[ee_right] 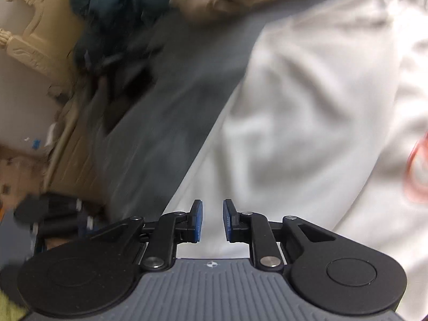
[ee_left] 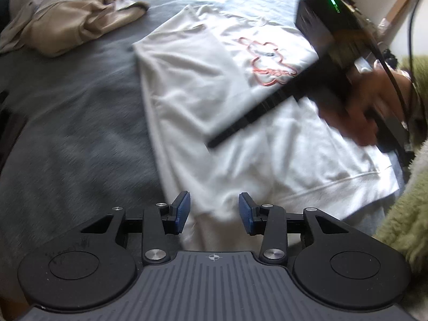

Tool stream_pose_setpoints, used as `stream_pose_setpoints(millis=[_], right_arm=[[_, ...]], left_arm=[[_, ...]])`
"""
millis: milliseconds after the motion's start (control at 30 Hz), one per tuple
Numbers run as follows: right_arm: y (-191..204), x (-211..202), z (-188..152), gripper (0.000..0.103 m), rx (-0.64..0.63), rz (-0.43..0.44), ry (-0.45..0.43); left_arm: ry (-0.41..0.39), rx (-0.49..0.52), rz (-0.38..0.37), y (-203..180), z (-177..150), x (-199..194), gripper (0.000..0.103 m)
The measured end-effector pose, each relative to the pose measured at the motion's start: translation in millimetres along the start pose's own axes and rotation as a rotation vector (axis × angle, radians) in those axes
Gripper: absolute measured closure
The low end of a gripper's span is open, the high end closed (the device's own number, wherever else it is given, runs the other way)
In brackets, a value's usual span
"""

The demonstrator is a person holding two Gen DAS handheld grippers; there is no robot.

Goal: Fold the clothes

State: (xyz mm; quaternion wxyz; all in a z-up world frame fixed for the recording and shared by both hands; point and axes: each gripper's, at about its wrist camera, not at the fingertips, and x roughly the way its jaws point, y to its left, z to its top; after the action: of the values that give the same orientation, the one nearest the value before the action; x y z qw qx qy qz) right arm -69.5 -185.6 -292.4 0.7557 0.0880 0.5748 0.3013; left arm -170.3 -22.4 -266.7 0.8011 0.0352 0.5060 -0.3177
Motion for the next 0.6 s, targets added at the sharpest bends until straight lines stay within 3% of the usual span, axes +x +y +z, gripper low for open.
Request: stream_pose_setpoints(millis=[133,200,267,300,367,433,533,600], right_arm=[[4,13,32,0.090,-0.177,-0.139,-0.074],[-11,23,47,0.091,-0.181,-0.214,-0.107],[-27,32,55,0.103,-0.137,-0.332,-0.148],[-33,30,57,0.103,-0.110,-0.359,-0.170],[-34,16,60,0.096,-0.064,-0.326,-0.214],[-23,10,59,0.096,-0.120,-0.273,-0.209],[-5,26,64,0.096,-0.234,-0.213,-0.164],[-14,41,77,0.096,-0.184,-0.227,-0.188]], left_arm=[[0.073,-0.153,-0.005,3,-1,35,0.063],[0.087,-0.200,0.021,5,-10,41,0.063],[0.076,-0.224,0.032,5,-17,39,0.063],[0.072,-0.233,0.034,5,-18,38,0.063],[0.068,-0.244,0.040,4,-19,36,0.063],[0.063,-0.253,0.043,3,-21,36,0.063],[0.058,-0.270,0.049,3,-24,36,0.063],[0.055,-0.273,0.056,1,-25,35,0.063]])
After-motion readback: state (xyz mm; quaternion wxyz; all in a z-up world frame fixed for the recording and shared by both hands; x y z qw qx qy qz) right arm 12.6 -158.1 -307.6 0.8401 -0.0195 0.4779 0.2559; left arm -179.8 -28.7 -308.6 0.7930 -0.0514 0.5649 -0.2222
